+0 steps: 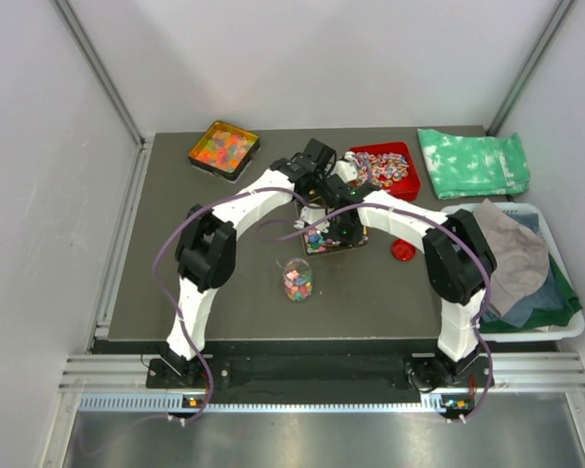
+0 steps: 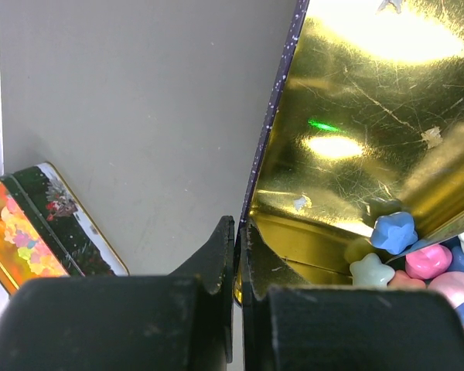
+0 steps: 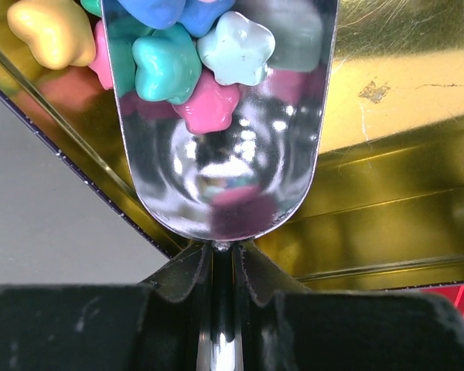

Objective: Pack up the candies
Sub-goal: Scoop the fake candies from the storage box.

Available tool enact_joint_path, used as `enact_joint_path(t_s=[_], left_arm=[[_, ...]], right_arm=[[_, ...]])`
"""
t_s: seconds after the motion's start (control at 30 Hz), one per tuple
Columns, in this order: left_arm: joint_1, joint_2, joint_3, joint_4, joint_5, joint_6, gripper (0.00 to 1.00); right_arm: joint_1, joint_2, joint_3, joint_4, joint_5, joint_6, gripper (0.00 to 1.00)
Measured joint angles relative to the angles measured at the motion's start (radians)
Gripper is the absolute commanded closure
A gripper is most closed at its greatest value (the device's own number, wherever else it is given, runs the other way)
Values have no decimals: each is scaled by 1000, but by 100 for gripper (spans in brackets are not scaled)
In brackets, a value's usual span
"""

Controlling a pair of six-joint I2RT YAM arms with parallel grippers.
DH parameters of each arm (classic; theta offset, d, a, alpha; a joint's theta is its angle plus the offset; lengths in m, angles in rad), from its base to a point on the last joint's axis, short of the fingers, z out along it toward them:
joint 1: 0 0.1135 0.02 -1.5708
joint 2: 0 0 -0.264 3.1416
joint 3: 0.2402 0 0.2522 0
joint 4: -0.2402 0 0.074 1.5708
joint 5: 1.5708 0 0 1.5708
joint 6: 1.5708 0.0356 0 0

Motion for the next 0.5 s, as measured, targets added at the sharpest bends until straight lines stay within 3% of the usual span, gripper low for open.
enact_joint_path(t_s=[0.5], left_arm=[[-4,12,13,26,-11,7,100]], right_arm=[[0,-42,-84,134,130,-19,100]])
